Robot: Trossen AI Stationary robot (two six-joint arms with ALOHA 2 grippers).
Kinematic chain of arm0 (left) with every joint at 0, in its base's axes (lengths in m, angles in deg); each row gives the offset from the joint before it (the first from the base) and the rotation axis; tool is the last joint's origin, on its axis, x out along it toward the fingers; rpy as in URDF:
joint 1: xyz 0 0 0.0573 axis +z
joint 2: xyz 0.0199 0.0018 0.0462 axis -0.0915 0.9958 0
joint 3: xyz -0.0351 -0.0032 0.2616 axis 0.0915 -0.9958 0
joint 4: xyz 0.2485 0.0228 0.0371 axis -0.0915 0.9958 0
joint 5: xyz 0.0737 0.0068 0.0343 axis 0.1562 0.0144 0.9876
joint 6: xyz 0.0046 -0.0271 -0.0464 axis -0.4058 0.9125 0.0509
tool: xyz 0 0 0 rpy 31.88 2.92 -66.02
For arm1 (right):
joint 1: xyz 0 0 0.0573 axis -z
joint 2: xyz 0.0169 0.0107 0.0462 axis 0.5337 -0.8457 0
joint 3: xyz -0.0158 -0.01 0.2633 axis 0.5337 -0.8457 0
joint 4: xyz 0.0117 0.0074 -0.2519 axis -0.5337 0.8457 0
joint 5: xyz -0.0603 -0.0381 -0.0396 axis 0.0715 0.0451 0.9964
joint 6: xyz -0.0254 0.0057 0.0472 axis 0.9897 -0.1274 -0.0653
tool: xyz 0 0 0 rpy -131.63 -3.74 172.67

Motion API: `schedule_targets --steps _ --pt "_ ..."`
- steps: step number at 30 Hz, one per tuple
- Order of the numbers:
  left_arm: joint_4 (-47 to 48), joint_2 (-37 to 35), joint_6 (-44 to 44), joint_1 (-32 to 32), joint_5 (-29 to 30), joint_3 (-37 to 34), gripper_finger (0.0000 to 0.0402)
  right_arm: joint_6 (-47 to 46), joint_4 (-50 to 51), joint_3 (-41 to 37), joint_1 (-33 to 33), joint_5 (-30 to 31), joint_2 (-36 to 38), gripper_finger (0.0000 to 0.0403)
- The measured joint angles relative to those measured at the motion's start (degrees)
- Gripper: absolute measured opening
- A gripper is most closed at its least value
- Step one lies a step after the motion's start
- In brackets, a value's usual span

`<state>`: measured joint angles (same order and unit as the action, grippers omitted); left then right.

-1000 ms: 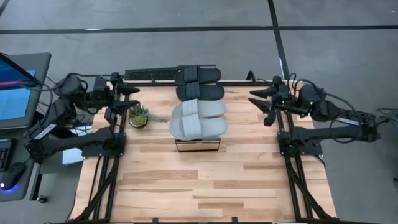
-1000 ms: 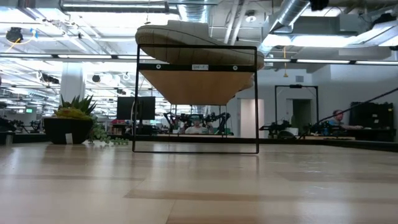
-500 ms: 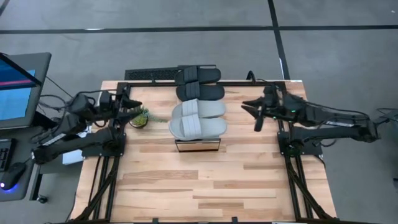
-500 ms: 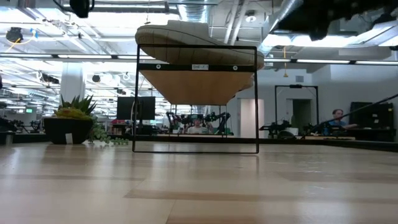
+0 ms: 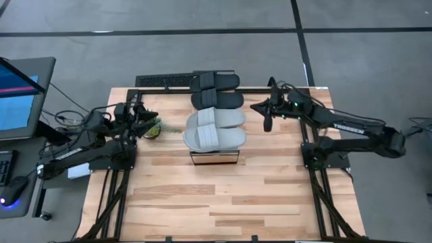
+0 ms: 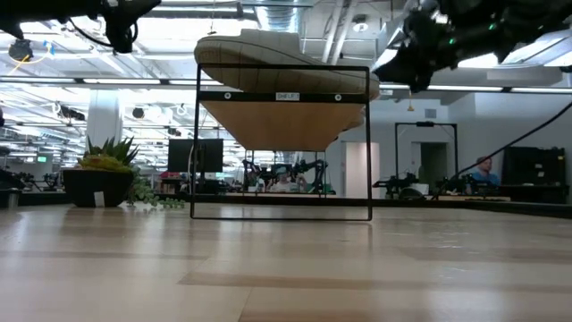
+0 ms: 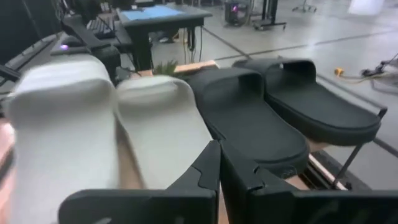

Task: Pick and place slides into the shelf
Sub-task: Adjust the bottom black slide on the shelf

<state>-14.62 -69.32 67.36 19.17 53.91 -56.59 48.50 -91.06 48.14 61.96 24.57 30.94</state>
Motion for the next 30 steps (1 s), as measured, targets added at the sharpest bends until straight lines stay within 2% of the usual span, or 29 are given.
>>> schedule_targets --steps 6,12,30 --pt "-0.6 0.0 0.1 0.0 0.0 0.0 0.0219 1.5 -0.5 0.0 8.4 -13.9 -4.6 0.0" --pt "-0.6 0.0 0.8 0.0 0.0 0.0 0.0219 4.0 -2.2 0.0 11.5 -23.6 -9.0 0.0" --pt "-0.6 0.0 2.1 0.0 1.5 0.0 0.0219 13.3 0.3 10.0 12.1 -27.3 -23.4 0.0"
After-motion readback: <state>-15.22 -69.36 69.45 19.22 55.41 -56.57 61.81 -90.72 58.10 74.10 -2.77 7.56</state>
